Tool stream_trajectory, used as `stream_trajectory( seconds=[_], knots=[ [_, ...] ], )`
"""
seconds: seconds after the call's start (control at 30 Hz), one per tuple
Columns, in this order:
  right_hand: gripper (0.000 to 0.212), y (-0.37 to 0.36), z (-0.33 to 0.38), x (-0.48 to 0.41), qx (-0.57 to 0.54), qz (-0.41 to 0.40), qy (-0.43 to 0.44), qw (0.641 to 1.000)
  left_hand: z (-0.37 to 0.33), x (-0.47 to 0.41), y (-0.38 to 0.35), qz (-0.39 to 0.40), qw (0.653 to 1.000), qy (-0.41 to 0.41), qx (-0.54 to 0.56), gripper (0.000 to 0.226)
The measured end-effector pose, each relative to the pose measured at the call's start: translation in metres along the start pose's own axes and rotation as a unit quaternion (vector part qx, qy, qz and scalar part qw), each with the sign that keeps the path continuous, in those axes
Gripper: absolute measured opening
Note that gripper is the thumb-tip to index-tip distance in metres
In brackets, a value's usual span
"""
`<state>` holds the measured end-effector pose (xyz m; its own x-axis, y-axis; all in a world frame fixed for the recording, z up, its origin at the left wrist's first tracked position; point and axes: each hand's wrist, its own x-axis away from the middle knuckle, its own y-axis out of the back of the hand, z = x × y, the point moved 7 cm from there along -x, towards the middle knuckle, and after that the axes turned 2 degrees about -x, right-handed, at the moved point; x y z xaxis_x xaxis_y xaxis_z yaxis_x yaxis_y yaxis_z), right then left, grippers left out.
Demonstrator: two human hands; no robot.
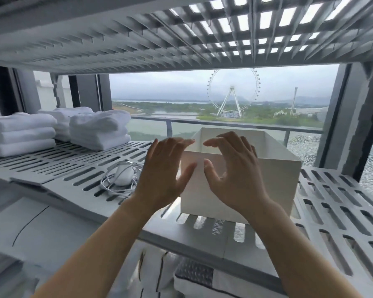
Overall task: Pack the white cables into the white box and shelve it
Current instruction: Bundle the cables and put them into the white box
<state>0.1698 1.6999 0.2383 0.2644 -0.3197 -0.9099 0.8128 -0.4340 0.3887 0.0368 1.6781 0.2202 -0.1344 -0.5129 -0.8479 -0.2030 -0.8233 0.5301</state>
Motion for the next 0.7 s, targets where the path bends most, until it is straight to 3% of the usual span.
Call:
stream_trajectory(
  seconds=[0.37, 0.7],
  knots=[
    [0.024, -0.107, 0.079, -0.037, -0.065, 0.072, 0.043, 0.994, 0.127, 0.026, 0.025, 0.046, 0.998, 0.039, -0.002, 0.040],
    [0.025, -0.198, 0.072, -0.047, -0.011, 0.167, 0.013, 0.986, 0.201, 0.037, 0.006, 0.117, 0.992, 0.042, 0.000, 0.044]
  ],
)
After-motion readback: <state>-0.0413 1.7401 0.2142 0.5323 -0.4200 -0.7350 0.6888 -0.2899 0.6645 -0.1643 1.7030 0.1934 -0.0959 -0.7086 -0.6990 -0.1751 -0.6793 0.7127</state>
